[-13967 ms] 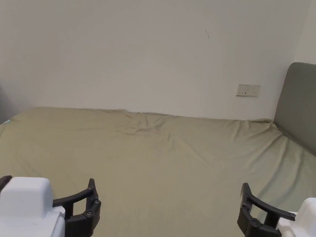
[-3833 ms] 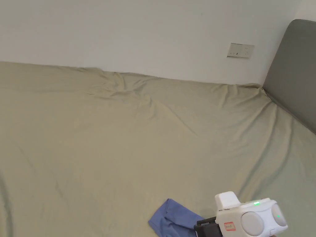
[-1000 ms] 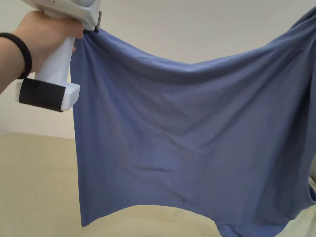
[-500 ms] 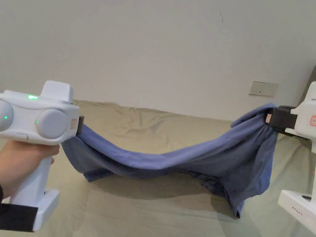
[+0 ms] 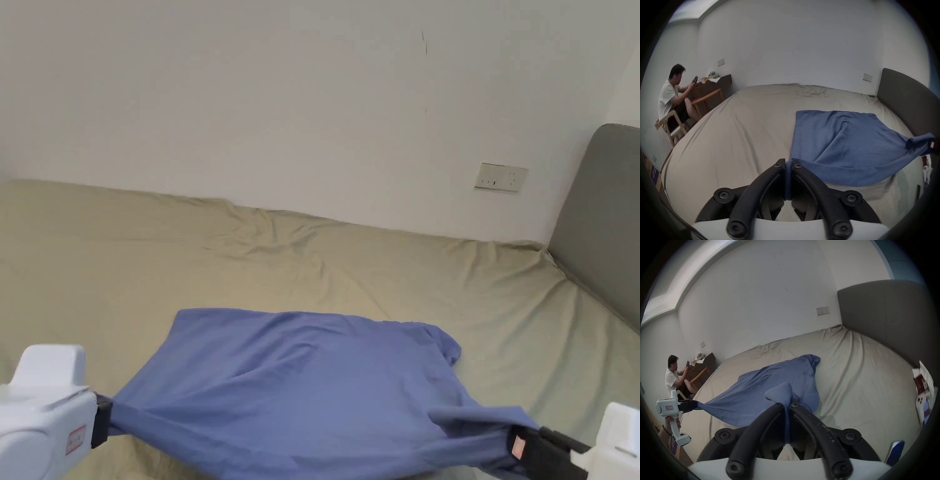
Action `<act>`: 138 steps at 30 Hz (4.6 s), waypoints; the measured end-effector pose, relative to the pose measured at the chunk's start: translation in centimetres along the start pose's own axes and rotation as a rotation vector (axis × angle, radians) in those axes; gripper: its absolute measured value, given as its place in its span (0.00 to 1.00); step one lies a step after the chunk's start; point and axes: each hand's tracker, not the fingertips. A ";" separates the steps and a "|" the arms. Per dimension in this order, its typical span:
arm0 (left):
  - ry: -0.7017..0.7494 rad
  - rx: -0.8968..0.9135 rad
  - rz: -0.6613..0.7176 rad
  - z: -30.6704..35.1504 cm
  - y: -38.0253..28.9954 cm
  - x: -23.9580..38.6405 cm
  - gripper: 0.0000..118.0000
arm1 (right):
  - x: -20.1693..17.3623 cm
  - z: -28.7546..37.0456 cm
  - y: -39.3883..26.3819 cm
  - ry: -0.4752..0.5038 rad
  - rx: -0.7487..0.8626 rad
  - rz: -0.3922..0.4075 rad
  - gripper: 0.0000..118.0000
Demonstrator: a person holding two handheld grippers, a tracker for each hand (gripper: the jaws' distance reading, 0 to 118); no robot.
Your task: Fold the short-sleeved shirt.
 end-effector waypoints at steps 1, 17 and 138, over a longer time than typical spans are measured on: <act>-0.008 0.001 0.010 0.7 -0.7 -0.2 0.05 | 0.2 0.9 -0.7 0.000 -0.003 -0.004 0.04; 0.040 -0.055 0.044 13.2 -14.9 -5.3 0.05 | 0.2 13.7 -13.6 -0.029 -0.126 0.047 0.04; -0.092 -0.231 0.274 -2.7 -9.5 -5.3 0.66 | 2.4 -8.0 -6.7 -0.191 -0.200 -0.084 0.49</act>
